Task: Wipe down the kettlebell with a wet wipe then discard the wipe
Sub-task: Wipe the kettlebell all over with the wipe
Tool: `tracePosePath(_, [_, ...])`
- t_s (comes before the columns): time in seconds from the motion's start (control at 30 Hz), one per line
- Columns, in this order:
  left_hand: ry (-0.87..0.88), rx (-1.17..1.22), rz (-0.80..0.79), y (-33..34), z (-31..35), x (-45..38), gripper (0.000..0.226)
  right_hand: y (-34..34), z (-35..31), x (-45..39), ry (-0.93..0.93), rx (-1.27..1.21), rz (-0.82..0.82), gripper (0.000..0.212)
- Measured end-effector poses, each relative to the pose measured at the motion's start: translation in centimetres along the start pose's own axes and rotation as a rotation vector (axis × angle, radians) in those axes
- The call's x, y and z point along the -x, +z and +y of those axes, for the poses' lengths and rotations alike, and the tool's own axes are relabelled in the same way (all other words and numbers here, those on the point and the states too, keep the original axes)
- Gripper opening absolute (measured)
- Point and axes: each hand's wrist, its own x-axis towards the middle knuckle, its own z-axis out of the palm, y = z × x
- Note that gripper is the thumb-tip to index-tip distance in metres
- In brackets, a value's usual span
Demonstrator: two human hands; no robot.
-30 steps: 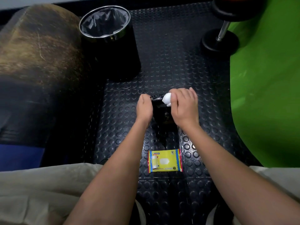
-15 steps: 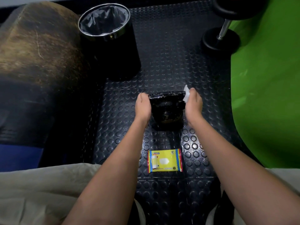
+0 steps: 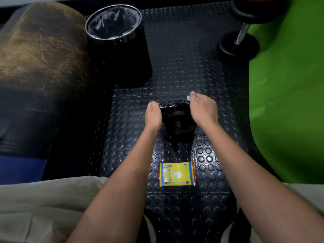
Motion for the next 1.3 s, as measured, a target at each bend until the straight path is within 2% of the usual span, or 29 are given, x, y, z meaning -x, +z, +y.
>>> tracePosePath(0.1, [-0.005,0.006,0.013,0.1,0.1,0.0,0.028,0.9,-0.4,-0.3,-0.171,0.251,0.063,0.059])
tracePosePath(0.23, [-0.004,0.021,0.019,0.2,0.0,0.1,0.028,2.0,-1.2,0.8,-0.292,0.372,0.135,0.059])
tracePosePath(0.37, [0.004,0.016,0.038,0.1,0.0,0.0,0.028,3.2,-2.4,2.0,-0.432,0.376,0.203,0.049])
tracePosePath(0.47, [0.009,0.018,0.029,0.1,0.1,0.1,0.029,3.6,-2.4,2.7,-0.521,0.363,0.181,0.045])
tracePosePath(0.6, [0.033,0.038,0.021,0.2,0.0,0.3,0.026,3.0,-0.1,2.9,-0.582,0.231,0.18,0.037])
tracePosePath(0.8, [0.032,0.013,-0.016,0.5,0.4,0.5,0.022,2.2,3.1,2.3,-0.351,-0.068,0.271,0.031])
tracePosePath(0.93, [0.011,0.042,-0.029,0.3,0.3,0.4,0.022,1.8,2.7,1.7,-0.107,-0.261,0.169,0.039])
tracePosePath(1.17, [-0.016,0.038,-0.019,0.2,0.1,-0.2,0.024,0.5,2.0,0.9,0.527,-0.8,-0.061,0.034])
tracePosePath(1.3, [-0.019,0.049,-0.02,0.2,0.1,-0.2,0.023,0.7,3.2,1.1,0.722,-1.007,-0.152,0.034])
